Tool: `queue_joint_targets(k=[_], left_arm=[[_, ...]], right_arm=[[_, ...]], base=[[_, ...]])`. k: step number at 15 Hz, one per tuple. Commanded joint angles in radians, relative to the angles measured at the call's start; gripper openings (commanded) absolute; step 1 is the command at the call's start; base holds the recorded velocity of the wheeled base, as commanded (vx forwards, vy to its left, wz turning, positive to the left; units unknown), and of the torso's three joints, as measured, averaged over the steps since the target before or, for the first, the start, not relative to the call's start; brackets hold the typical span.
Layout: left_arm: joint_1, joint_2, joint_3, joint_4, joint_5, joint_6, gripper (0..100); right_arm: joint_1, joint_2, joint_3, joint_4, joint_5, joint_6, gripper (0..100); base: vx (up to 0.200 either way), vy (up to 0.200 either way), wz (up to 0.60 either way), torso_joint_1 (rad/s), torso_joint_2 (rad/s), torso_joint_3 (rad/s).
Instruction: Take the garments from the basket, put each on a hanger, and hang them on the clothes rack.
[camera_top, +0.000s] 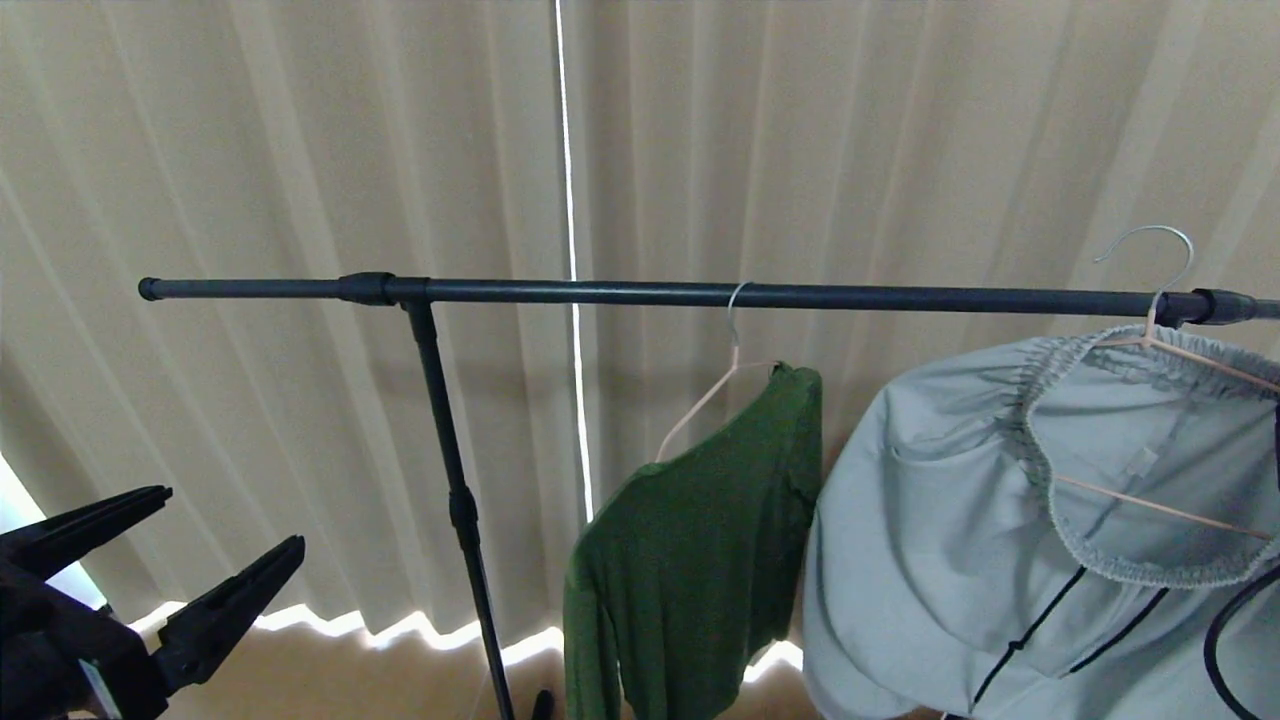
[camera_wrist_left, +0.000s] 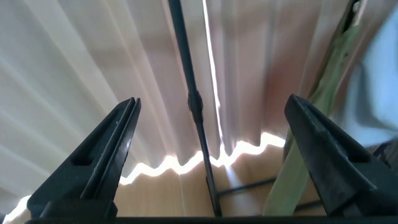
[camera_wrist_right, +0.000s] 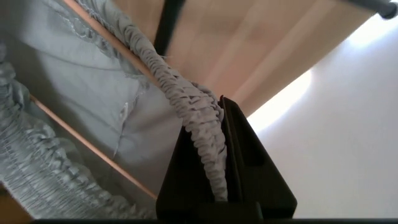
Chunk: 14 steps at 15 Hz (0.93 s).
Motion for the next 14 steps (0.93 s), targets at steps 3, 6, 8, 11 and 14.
queue_joint_targets(k=[3,6,8,11,14], left_arm=[[0.000,-0.002,0.004,-0.001,0.000,0.009,100],[0.000,-0.002,0.004,-0.001,0.000,0.009,100],[0.000,-0.002,0.004,-0.001,0.000,0.009,100],[0.000,-0.002,0.005,-0.001,0.000,0.017,100],[-0.001,-0.002,0.010,-0.001,0.000,0.018,100]], right_arm=[[0.000,0.187,-0.010,-0.109,-0.078,-0.001,0],[0.000,0.266,-0.015,-0.179,-0.116,-0.001,0],[0.002,0.306,-0.013,-0.221,-0.139,-0.001,0],[0.012,0.306,0.004,-0.219,-0.139,-0.001,0],[0.046,0.296,0.027,-0.221,-0.132,0.001,0]], base=[[0.000,0.000,0.00,0.000,0.00,0.000],[0.000,0.000,0.00,0.000,0.00,0.000],[0.000,0.000,0.00,0.000,0.00,0.000],[0.000,0.000,0.00,0.000,0.00,0.000],[0.000,0.000,0.00,0.000,0.00,0.000]])
